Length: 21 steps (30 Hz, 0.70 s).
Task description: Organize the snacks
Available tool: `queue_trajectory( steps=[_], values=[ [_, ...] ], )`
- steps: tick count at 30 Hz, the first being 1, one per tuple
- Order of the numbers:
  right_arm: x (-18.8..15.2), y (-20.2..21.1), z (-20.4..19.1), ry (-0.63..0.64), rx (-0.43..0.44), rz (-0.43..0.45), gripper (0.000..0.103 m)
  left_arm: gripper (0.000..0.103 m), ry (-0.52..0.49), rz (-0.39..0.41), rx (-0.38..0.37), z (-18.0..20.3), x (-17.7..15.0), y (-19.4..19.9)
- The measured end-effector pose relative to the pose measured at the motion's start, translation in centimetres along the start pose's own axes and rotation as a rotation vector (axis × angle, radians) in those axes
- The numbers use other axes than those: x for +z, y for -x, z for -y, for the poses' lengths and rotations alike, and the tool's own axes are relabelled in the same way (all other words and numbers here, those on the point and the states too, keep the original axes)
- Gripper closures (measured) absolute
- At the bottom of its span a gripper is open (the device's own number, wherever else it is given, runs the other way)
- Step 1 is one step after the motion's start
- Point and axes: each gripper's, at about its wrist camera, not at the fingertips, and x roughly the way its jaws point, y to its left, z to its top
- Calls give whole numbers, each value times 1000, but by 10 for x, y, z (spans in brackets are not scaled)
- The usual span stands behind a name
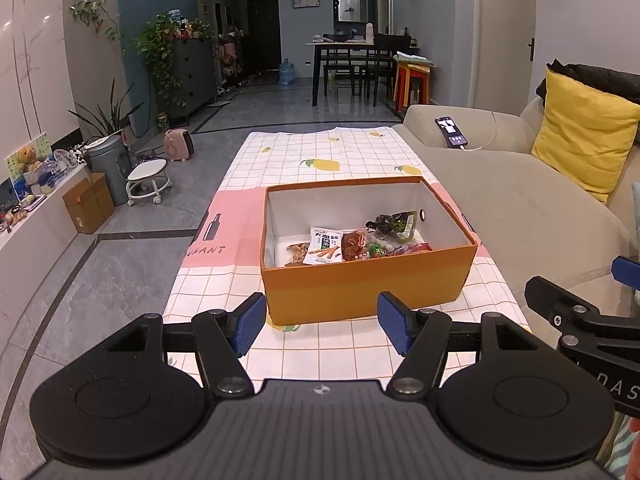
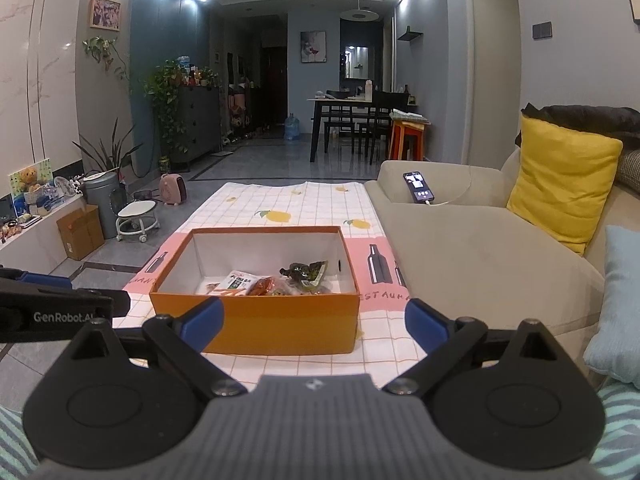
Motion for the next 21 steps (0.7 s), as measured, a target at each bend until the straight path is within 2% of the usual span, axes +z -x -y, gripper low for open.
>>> queue_trajectory(
  steps=[21],
  values=[
    [1,0,1,1,-7,9,8,28,6,-5,-9,-1,-2,1]
  ],
)
